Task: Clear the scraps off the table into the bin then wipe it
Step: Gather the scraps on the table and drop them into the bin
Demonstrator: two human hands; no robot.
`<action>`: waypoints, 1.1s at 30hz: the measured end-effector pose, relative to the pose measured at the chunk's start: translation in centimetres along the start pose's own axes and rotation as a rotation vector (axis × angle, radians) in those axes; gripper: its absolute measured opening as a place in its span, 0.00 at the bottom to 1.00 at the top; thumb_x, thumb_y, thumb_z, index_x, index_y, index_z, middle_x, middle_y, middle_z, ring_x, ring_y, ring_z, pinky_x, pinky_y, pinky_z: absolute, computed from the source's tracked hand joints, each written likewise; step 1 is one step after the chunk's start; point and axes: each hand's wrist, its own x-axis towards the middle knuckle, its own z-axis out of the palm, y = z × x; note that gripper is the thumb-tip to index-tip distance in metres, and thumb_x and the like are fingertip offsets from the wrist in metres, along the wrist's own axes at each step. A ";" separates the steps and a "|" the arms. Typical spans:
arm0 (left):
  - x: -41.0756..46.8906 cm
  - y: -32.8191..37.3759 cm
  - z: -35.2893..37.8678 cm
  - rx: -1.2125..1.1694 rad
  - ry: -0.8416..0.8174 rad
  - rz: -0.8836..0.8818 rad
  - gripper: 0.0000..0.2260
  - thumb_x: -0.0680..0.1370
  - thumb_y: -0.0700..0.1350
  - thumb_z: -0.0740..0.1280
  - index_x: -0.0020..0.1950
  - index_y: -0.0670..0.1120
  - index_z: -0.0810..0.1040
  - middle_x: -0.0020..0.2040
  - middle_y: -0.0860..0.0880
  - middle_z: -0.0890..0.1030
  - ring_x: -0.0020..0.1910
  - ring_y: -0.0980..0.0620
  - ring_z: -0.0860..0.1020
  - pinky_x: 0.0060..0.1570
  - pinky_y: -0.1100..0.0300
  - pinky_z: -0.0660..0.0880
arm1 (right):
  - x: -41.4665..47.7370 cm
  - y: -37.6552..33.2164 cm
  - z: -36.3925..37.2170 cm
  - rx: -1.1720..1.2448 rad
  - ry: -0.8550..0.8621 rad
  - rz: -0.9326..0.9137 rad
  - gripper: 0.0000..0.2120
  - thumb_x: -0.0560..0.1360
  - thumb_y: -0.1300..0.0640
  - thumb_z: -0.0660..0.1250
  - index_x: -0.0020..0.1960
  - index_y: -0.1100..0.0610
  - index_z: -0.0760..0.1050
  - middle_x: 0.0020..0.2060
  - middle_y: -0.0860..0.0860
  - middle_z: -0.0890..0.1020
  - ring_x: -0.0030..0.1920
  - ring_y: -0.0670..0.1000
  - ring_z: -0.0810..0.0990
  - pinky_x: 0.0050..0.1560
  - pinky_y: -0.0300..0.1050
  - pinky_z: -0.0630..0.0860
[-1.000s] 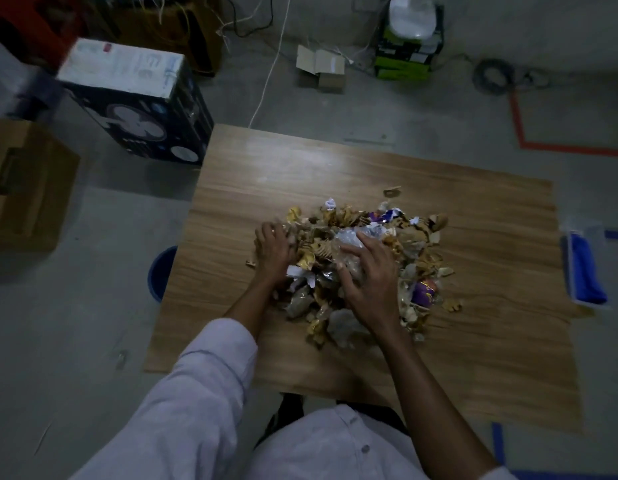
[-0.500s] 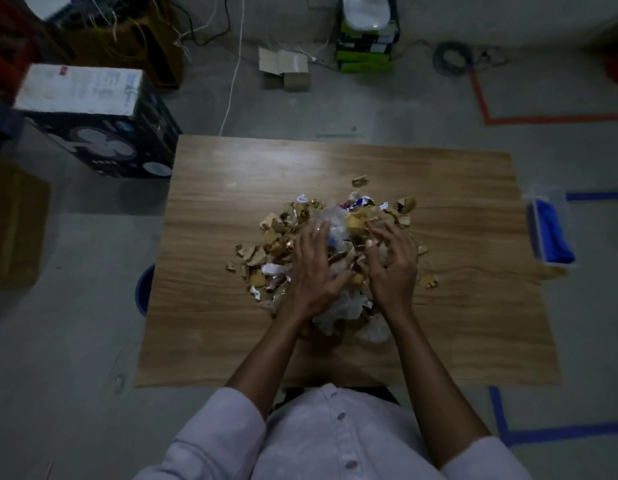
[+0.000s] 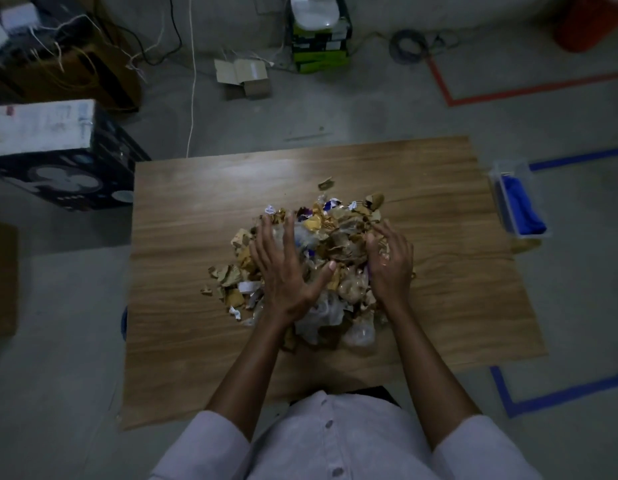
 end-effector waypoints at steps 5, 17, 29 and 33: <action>3.4 1.7 0.9 0.120 -0.078 0.033 0.43 0.74 0.74 0.56 0.84 0.55 0.50 0.84 0.44 0.41 0.82 0.40 0.40 0.75 0.31 0.38 | 7.4 1.4 2.5 -0.140 -0.142 0.140 0.32 0.74 0.28 0.61 0.74 0.42 0.68 0.78 0.53 0.64 0.77 0.55 0.59 0.75 0.59 0.60; 4.8 0.4 5.1 0.279 -0.320 -0.031 0.40 0.76 0.74 0.53 0.83 0.57 0.52 0.84 0.48 0.45 0.82 0.43 0.41 0.76 0.31 0.38 | 11.1 2.1 7.5 -0.147 -0.180 0.001 0.11 0.72 0.57 0.70 0.54 0.53 0.81 0.54 0.54 0.78 0.56 0.60 0.72 0.57 0.55 0.72; 0.5 0.0 3.4 0.160 -0.182 0.099 0.33 0.83 0.67 0.43 0.82 0.50 0.60 0.84 0.47 0.52 0.83 0.43 0.47 0.76 0.32 0.42 | 1.1 -1.1 4.5 -0.221 -0.505 -0.270 0.23 0.81 0.47 0.56 0.73 0.54 0.72 0.72 0.52 0.74 0.75 0.55 0.67 0.72 0.60 0.62; -0.2 -0.3 2.1 0.234 -0.134 0.147 0.30 0.83 0.65 0.46 0.83 0.52 0.58 0.84 0.48 0.52 0.83 0.42 0.45 0.76 0.32 0.38 | 0.1 -2.0 1.8 -0.182 -0.382 -0.204 0.22 0.82 0.42 0.58 0.75 0.43 0.69 0.76 0.45 0.69 0.77 0.49 0.61 0.73 0.55 0.50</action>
